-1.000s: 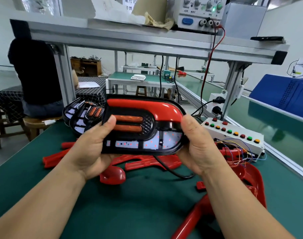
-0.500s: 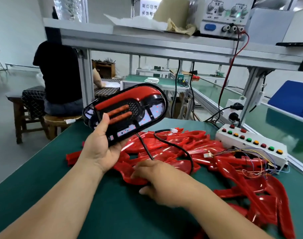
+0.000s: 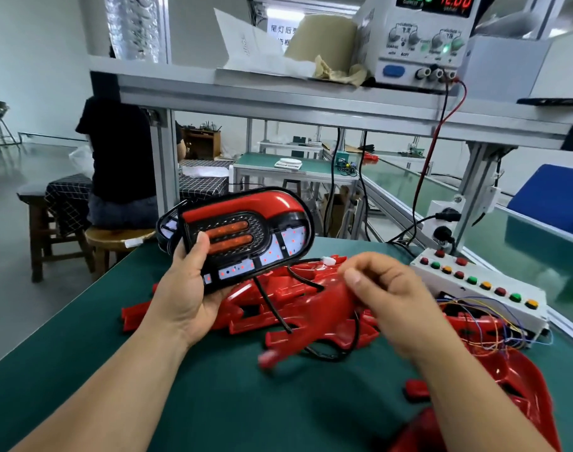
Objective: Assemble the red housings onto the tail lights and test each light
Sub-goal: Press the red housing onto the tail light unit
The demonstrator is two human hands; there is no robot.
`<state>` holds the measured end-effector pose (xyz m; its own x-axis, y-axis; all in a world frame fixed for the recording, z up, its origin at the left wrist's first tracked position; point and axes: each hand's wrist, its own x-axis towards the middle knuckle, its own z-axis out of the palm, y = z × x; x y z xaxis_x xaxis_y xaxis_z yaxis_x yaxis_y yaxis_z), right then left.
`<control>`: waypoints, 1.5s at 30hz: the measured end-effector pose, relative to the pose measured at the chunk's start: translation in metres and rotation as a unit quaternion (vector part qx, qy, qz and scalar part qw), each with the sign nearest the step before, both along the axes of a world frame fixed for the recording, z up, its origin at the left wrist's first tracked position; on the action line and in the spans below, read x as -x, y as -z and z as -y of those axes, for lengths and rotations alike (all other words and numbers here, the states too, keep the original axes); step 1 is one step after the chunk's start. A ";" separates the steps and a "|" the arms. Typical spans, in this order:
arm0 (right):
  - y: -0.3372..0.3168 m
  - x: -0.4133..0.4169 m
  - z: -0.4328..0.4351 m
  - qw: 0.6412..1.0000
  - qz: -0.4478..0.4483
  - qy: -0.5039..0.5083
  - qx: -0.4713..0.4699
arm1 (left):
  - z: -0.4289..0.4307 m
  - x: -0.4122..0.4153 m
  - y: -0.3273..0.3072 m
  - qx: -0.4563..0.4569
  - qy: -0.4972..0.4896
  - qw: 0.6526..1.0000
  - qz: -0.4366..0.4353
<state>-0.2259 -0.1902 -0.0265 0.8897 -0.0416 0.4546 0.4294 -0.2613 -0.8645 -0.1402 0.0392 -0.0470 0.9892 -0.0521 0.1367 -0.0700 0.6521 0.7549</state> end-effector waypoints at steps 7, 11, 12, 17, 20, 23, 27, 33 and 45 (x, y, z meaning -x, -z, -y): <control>-0.014 -0.002 0.015 0.934 0.047 -0.020 -0.355 | 0.018 0.010 0.010 -0.055 0.070 0.995 0.033; -0.006 -0.007 0.010 0.939 0.037 0.020 -0.342 | 0.029 0.018 0.013 -0.070 0.105 0.991 0.038; -0.003 -0.008 0.008 0.945 0.031 0.027 -0.323 | 0.031 0.020 0.013 -0.069 0.109 0.991 0.035; 0.004 -0.009 0.006 0.973 -0.006 0.060 -0.222 | 0.034 0.024 0.013 -0.050 0.124 0.991 0.019; 0.001 -0.005 0.007 0.986 -0.021 0.077 -0.150 | 0.033 0.025 0.012 -0.052 0.122 0.991 0.022; 0.004 -0.006 0.006 0.989 -0.036 0.137 -0.039 | 0.035 0.029 0.010 -0.063 0.115 0.990 0.051; 0.004 -0.005 0.005 0.982 -0.045 0.180 0.019 | 0.035 0.031 0.008 -0.066 0.111 0.989 0.070; 0.010 -0.009 0.005 0.966 -0.031 0.245 0.075 | 0.033 0.030 0.007 -0.060 0.110 0.991 0.043; 0.018 -0.010 -0.005 0.976 -0.072 0.070 -0.194 | 0.031 0.033 0.014 -0.093 0.168 0.981 0.027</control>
<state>-0.2154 -0.1857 -0.0441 0.9165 -0.3112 0.2513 0.2798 0.0501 -0.9587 -0.1728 0.0082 -0.0613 0.9033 -0.4036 0.1453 0.0830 0.4968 0.8639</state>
